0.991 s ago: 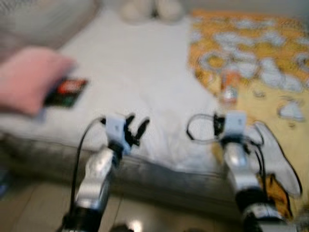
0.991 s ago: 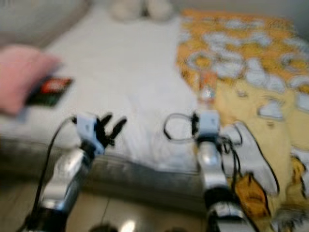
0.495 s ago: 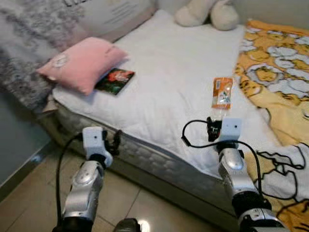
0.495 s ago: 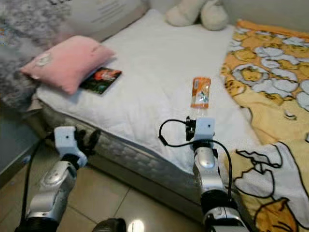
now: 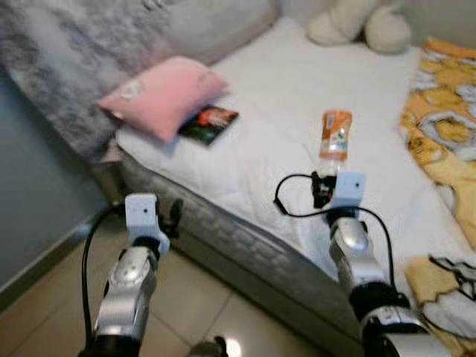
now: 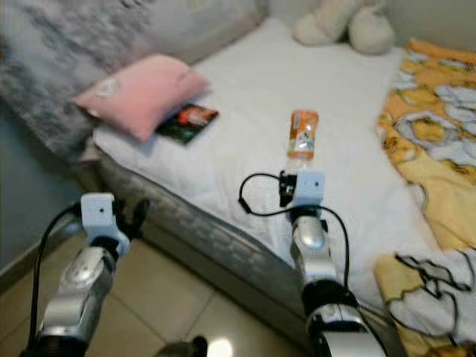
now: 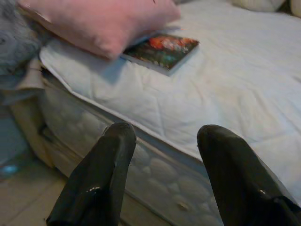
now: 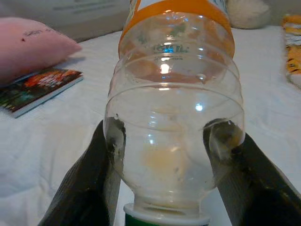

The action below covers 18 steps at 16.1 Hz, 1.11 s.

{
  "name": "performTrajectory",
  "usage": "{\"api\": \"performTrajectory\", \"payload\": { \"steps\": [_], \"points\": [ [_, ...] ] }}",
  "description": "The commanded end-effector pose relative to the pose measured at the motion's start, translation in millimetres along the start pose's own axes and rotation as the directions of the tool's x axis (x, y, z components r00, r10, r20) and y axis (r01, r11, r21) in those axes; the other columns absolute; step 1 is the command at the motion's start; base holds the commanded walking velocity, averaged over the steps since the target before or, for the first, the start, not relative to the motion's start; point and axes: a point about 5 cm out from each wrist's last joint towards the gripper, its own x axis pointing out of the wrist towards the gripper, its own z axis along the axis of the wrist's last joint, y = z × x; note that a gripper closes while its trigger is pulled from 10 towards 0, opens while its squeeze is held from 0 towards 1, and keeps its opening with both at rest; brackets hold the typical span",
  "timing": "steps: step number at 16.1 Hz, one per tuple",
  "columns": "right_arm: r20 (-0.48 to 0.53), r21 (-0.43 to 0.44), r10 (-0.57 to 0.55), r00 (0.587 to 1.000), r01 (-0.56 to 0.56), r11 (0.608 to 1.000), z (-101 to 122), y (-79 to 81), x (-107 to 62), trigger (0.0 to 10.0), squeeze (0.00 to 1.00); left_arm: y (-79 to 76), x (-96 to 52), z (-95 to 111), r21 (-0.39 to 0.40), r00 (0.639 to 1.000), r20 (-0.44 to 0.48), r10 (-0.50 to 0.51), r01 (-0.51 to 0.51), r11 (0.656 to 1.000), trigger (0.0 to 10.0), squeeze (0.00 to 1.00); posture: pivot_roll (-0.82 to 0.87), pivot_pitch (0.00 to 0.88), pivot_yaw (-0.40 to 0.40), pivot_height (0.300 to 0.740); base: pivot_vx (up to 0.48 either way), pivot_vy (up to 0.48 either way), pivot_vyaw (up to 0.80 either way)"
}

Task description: Clean up the room

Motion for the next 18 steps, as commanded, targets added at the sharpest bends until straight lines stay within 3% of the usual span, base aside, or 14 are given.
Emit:
{"api": "performTrajectory", "payload": {
  "steps": [1, 4, 7, 9, 13, 18],
  "points": [
    [-0.013, 0.014, -0.01, 1.0, 0.01, 1.0, -2.6, -2.8, -0.1, 0.0, 0.0, -3.9, -1.9, 0.7, 0.001, 1.0, 0.006, -0.027, 0.027, 1.0, 10.0, 0.0, -0.01, 0.0, 0.04, 0.74, 0.0, -0.48, 0.64],
    [-0.024, 0.013, 0.009, 1.0, -0.009, 1.0, -4.7, 0.5, -0.1, 0.0, 0.0, -16.2, -6.0, 4.1, 0.007, 0.996, 0.045, -0.079, 0.079, 0.997, 10.0, 0.0, -0.01, 0.0, 0.036, 0.74, 0.0, -0.477, 0.64],
    [-0.033, 0.014, 0.014, 0.999, -0.013, 1.0, -6.7, -0.9, -0.7, 0.0, 0.0, -15.3, -5.9, 4.9, 0.0, 0.997, 0.045, -0.059, 0.06, 0.998, 10.0, 0.0, 0.0, 0.0, 0.031, 0.74, 0.0, 0.0, 0.63],
    [-0.044, 0.025, 0.015, 0.999, -0.014, 1.0, -7.9, -1.8, -0.3, 0.0, 0.0, -22.0, -5.4, 5.7, 0.043, 0.996, 0.04, -0.076, 0.074, 0.996, 10.0, 0.0, 0.0, 0.0, 0.029, 0.74, -0.122, 0.392, 0.6],
    [-0.05, 0.026, 0.024, 0.998, -0.023, 0.999, -7.4, -0.2, 1.3, 0.0, 0.0, -22.8, -2.8, 5.9, 0.05, 0.997, 0.033, -0.065, 0.063, 0.997, 10.0, 0.0, 0.0, 0.0, 0.029, 0.74, -0.35, 0.318, 0.6],
    [-0.043, 0.022, 0.027, 0.999, -0.026, 0.999, -4.4, -1.5, 3.8, 0.0, 0.0, -19.2, 1.8, 7.1, 0.077, 0.998, 0.023, -0.051, 0.049, 0.996, 10.0, 0.0, -0.01, 0.0, 0.032, 0.74, -0.45, 0.0, 0.6]
  ]
}}
